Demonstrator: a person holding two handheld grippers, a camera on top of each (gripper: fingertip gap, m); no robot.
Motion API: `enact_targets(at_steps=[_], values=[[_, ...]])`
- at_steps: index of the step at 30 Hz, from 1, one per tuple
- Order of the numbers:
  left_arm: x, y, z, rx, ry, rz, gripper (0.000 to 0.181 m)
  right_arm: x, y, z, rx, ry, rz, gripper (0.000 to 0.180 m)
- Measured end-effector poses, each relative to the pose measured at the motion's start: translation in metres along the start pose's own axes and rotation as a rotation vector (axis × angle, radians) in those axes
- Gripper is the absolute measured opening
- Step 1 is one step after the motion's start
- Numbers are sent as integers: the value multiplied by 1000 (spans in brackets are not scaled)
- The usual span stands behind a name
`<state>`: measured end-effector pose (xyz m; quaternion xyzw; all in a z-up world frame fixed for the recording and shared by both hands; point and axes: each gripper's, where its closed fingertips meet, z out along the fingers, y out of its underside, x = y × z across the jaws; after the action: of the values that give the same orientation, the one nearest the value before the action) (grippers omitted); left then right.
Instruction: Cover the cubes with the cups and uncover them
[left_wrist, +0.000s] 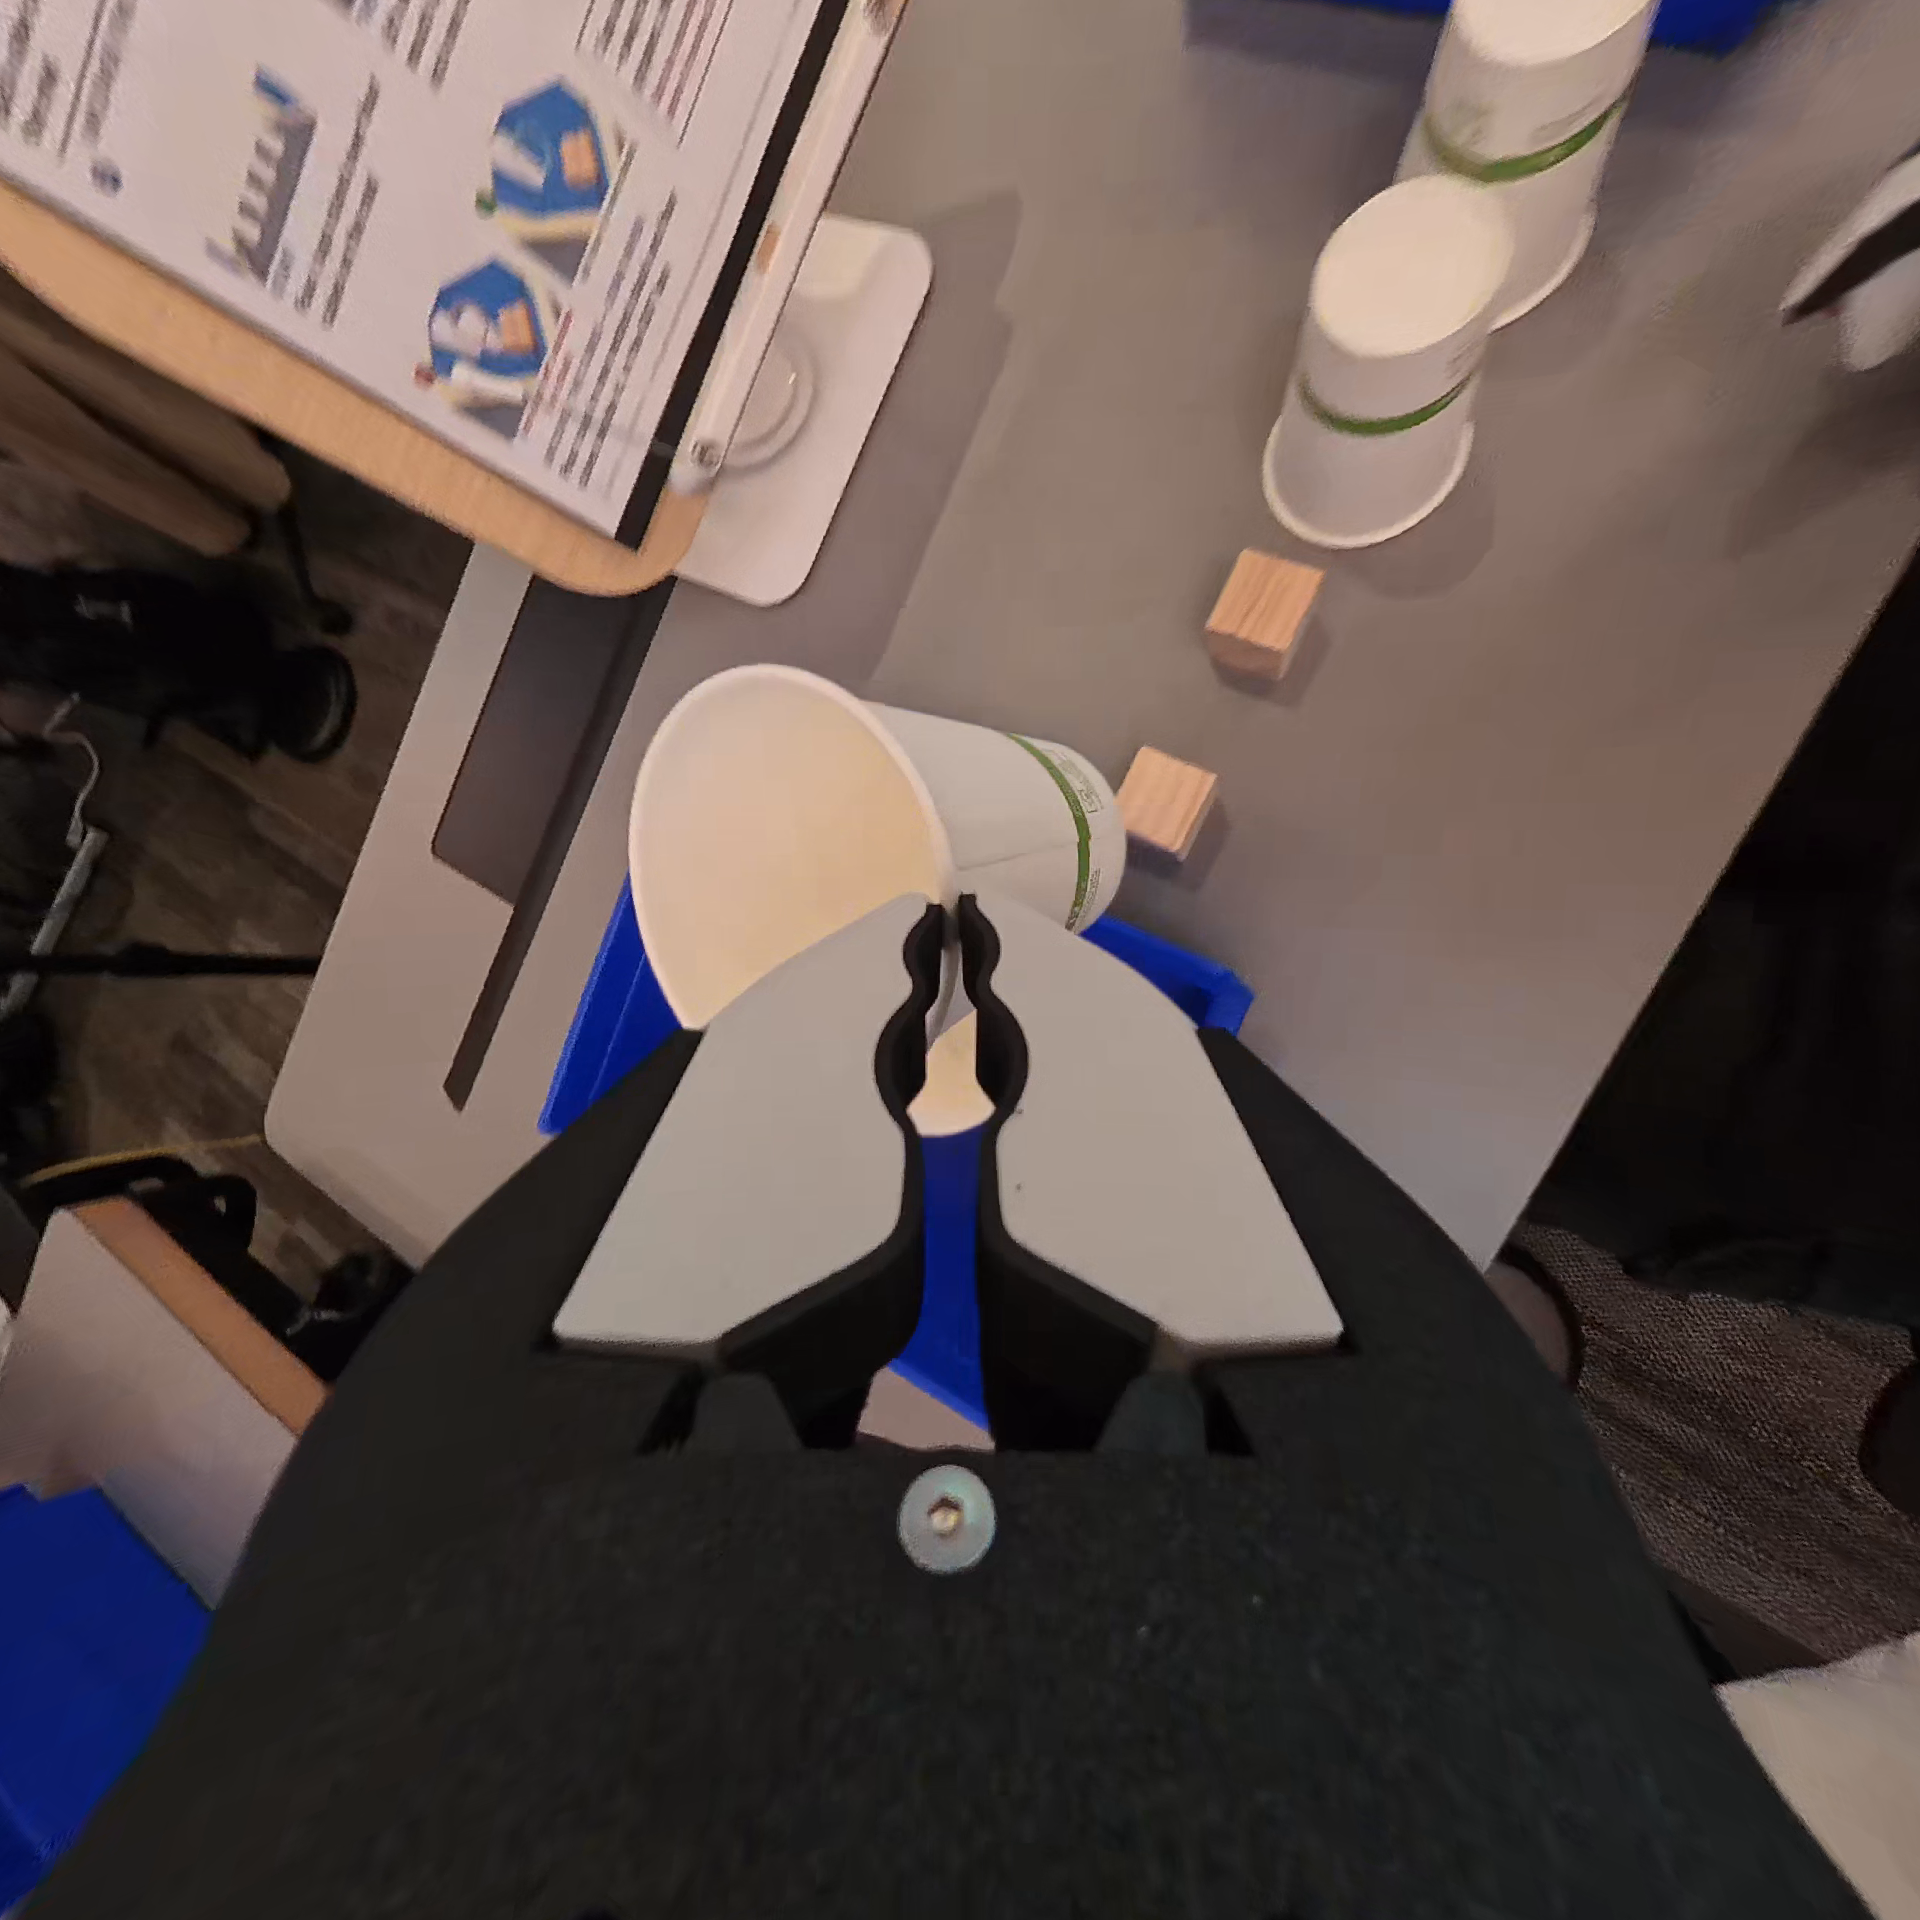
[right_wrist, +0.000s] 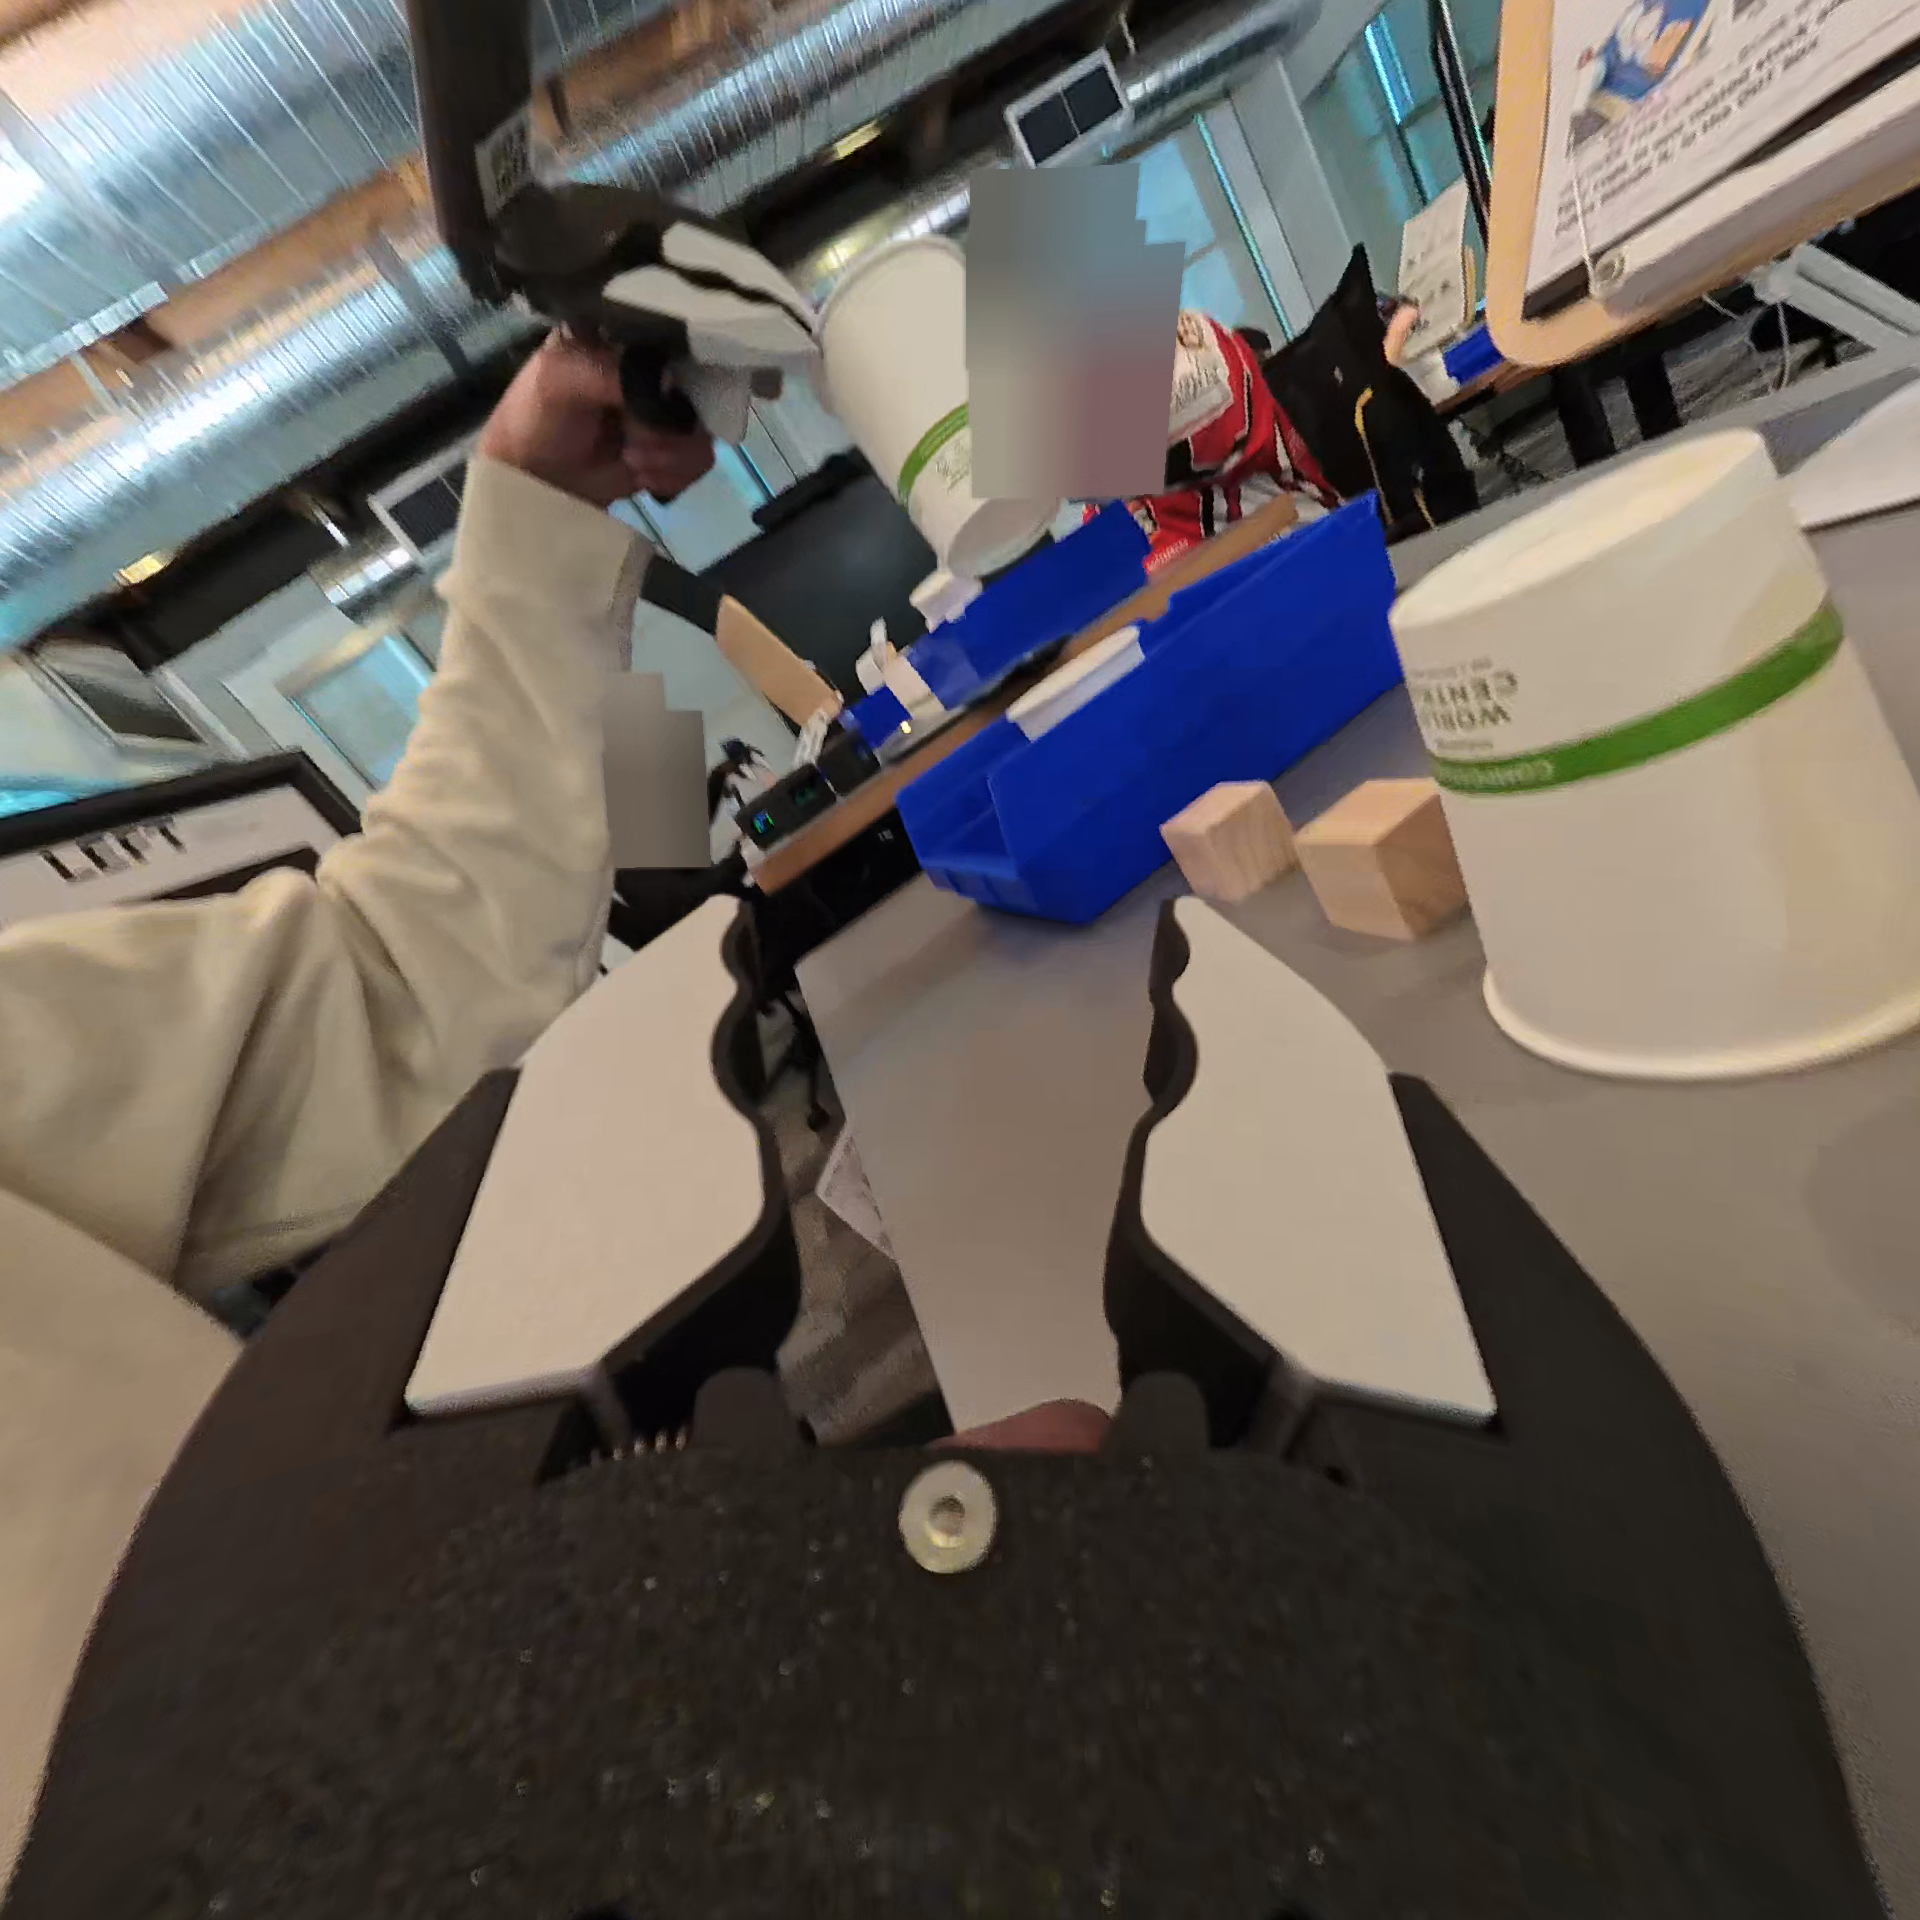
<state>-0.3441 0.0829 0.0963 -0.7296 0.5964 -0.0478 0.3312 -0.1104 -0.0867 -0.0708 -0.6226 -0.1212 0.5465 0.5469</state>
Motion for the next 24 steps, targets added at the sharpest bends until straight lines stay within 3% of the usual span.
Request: enact_targets(at_steps=[11,17,22,24], values=[[66,-101,-9,183,112,143,3,-33,-54,147,295,-291,269,92],[98,-124,-5,266,176,181,3,-15,-96,145,543,-352,395,92],[116,-124,5,317,238,171,3,-22,-104,134,540,-412,334,94],[120,-119,13,327,259,157,3,-21,-109,125,550,-424,323,82]])
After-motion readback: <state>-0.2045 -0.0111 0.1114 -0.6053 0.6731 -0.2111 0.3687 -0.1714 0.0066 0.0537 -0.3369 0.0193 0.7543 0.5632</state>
